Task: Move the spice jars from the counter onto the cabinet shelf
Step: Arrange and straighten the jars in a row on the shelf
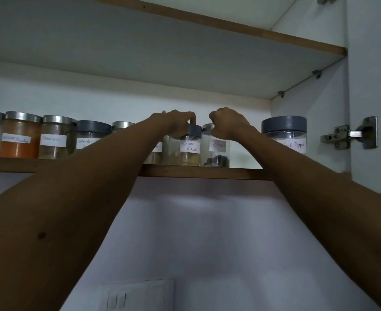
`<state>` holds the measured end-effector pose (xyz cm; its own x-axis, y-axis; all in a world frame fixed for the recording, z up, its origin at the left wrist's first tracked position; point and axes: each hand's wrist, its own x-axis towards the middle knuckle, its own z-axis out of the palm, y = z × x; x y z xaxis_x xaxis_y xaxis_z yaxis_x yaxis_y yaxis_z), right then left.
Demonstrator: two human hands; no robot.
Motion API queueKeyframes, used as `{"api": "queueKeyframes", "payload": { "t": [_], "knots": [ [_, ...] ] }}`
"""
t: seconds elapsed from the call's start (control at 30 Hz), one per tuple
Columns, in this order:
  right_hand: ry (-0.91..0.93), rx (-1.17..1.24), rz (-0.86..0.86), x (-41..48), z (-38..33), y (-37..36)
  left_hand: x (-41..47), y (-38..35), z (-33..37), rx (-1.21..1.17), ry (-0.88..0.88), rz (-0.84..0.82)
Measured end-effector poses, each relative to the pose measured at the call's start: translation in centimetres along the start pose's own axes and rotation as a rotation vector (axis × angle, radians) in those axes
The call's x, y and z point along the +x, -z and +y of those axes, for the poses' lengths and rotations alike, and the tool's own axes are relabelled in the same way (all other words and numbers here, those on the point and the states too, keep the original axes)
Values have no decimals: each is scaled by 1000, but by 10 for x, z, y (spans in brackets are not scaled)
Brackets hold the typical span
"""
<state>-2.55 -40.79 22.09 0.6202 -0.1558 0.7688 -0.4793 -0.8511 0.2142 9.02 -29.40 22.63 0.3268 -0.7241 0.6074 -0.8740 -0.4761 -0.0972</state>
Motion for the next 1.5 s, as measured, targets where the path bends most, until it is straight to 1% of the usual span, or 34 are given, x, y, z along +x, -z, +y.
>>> {"api": "queueKeyframes", "payload": {
  "t": [0.2, 0.43, 0.57, 0.67, 0.83, 0.9, 1.0, 1.07, 1.1, 1.23, 1.33, 1.43, 1.5],
  "knots": [
    [-36, 55, 8, 21, 10, -29, 14, -15, -14, 85, -31, -3],
    [-42, 21, -10, 43, 25, -50, 19, -28, -24, 178, -7, 3],
    [-56, 64, -7, 51, 30, -57, 19, -28, -15, 242, 25, -34],
    [-67, 91, -32, 54, 31, -60, 19, -31, -16, 318, 64, -82],
    [-63, 81, -123, 51, 31, -66, 27, -35, -17, 421, 92, -133],
    [-41, 90, -127, 46, 30, -64, 24, -36, -15, 428, 87, -122],
    [-65, 85, -141, 34, 26, -62, 19, -42, -18, 456, 44, -42],
    [-91, 68, -80, 27, 20, -56, 16, -44, -20, 504, 6, 52],
    [-94, 41, -12, 23, 16, -51, 13, -41, -18, 491, -14, 99],
    [-83, -15, 281, 3, -2, -24, -19, -19, 26, 282, -93, 300],
    [-56, -30, 402, -18, -11, -8, -60, -18, 57, 72, -138, 483],
    [4, -34, 556, -45, -4, 2, -97, -26, 69, -52, -142, 500],
    [27, -44, 650, -65, 10, 10, -111, -32, 67, -28, -149, 484]
  ]
}}
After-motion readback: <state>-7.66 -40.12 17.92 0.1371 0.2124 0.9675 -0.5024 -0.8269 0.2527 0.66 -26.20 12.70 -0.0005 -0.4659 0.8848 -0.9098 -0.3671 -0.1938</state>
